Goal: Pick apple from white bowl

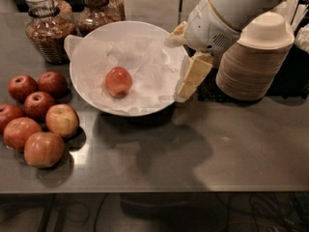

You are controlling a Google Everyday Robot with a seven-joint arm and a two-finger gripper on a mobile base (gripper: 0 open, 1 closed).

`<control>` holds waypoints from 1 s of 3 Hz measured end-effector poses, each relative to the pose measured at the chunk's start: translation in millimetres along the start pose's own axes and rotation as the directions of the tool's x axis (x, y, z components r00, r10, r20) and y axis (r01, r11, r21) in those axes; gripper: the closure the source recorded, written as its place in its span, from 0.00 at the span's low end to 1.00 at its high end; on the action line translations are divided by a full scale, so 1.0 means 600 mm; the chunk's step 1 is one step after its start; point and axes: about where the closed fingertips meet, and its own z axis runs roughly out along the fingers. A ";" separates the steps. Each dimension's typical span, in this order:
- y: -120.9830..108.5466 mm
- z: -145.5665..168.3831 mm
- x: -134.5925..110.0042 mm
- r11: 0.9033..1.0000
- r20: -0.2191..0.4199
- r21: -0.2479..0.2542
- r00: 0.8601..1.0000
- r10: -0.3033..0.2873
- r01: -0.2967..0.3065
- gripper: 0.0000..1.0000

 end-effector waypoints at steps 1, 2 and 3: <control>-0.028 0.033 -0.011 1.000 0.005 0.000 1.000 -0.020 0.020 0.16; -0.014 -0.020 0.019 1.000 -0.036 0.024 0.999 0.009 -0.008 0.18; -0.009 -0.034 0.031 0.999 -0.042 0.034 0.999 0.034 -0.032 0.28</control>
Offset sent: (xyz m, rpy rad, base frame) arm -0.0106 -0.0691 0.0277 -0.0789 -0.0166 -0.0940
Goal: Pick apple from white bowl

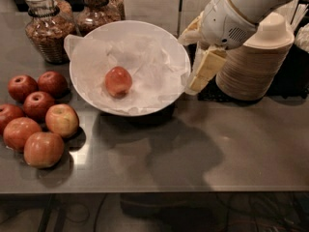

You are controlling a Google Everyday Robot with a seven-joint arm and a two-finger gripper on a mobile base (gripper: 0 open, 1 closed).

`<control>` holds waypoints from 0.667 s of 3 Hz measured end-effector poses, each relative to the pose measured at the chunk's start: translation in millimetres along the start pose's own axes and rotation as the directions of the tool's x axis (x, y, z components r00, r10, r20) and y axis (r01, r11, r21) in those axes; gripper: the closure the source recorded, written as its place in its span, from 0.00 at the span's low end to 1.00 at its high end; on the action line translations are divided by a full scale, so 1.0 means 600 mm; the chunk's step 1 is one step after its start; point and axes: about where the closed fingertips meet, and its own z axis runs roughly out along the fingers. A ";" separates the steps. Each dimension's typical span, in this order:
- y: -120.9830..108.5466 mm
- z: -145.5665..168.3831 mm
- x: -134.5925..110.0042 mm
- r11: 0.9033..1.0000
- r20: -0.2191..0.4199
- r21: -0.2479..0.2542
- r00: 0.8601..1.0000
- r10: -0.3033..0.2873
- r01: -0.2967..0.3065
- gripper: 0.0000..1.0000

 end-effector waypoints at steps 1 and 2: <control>0.000 0.000 0.000 1.000 0.000 0.000 1.000 0.000 0.000 0.50; 0.000 0.000 0.000 1.000 0.000 0.000 1.000 0.000 0.000 0.74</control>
Offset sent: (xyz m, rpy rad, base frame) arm 0.0000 0.0000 0.0000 0.0001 0.0000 -0.0001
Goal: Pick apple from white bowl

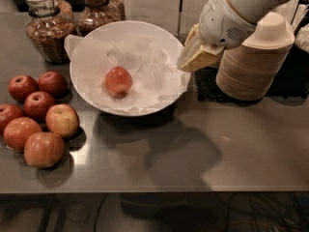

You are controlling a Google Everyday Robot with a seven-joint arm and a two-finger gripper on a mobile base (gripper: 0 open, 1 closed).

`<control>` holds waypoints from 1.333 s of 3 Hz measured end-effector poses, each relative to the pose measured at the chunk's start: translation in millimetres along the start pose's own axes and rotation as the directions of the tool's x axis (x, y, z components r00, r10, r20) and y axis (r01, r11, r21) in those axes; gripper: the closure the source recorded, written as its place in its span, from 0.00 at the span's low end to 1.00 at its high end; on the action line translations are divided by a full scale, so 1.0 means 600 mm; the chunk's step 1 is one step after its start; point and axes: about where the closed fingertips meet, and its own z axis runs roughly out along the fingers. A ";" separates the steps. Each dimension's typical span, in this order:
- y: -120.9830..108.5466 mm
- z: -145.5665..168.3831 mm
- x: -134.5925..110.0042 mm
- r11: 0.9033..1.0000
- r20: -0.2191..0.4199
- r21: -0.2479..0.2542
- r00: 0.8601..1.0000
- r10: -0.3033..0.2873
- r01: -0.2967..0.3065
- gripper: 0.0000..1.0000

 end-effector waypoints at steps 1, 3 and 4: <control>-0.024 0.048 -0.017 1.000 0.038 -0.014 0.999 -0.026 0.027 0.96; -0.064 0.141 -0.057 0.993 0.105 -0.064 0.990 -0.092 0.100 0.74; -0.064 0.141 -0.057 0.993 0.106 -0.065 0.990 -0.092 0.100 0.51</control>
Offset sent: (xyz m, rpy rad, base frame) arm 0.0671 0.0824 -0.0587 0.0765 0.0199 0.1654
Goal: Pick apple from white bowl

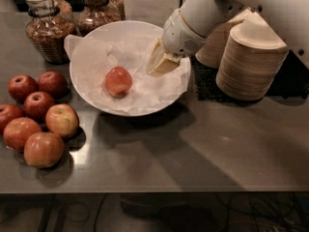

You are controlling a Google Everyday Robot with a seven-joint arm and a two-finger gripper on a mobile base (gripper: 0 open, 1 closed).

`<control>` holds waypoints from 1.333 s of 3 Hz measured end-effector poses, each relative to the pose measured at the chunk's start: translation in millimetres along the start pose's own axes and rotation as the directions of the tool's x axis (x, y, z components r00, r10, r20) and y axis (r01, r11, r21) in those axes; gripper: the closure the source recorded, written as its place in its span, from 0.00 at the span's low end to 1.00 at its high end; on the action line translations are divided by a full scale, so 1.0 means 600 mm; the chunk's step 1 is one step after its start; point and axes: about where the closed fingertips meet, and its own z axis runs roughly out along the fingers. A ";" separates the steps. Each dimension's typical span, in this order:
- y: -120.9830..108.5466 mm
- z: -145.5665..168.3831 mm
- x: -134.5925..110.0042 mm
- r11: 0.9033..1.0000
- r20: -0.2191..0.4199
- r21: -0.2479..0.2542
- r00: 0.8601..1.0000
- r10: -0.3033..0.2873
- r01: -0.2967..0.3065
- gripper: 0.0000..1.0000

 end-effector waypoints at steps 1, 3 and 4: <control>0.001 0.009 -0.002 1.000 0.018 0.013 1.000 -0.002 0.001 0.27; -0.032 0.063 -0.042 0.996 0.080 0.023 0.993 -0.086 0.085 0.18; -0.043 0.078 -0.055 0.994 0.092 0.024 0.990 -0.110 0.109 0.19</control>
Offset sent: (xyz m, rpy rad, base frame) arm 0.0205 0.0504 -0.0114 0.1055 -0.0750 0.0881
